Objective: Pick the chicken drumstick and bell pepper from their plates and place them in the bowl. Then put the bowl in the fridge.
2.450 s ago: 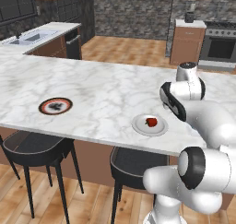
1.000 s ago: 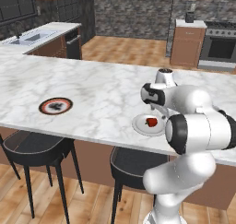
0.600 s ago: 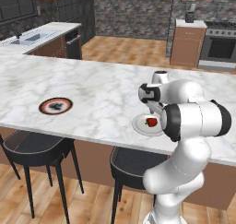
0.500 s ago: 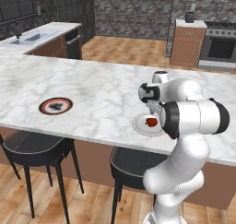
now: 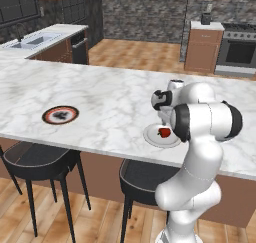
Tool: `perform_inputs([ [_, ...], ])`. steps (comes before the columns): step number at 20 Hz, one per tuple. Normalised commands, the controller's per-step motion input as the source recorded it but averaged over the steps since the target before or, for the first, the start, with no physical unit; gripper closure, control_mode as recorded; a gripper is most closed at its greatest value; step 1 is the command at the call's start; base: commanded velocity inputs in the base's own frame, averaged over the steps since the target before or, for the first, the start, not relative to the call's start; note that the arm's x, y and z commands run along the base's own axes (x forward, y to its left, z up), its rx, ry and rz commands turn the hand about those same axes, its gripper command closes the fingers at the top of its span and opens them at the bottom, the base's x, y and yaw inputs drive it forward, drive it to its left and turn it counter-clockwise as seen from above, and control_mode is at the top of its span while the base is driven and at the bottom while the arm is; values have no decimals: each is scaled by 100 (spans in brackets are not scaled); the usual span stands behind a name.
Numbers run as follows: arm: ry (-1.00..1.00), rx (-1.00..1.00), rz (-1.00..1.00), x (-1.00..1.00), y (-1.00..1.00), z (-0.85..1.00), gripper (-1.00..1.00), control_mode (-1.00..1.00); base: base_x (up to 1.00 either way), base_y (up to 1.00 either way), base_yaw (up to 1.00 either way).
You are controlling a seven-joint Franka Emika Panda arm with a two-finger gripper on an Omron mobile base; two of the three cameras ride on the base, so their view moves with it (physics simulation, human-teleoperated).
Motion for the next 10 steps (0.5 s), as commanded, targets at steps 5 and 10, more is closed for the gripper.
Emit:
perform_inputs([
  [5,-6,4,0,12,15,-24,-100,-100,0,0,0],
  [10,-7,0,0,14,0,-18,-100,-100,0,0,0],
])
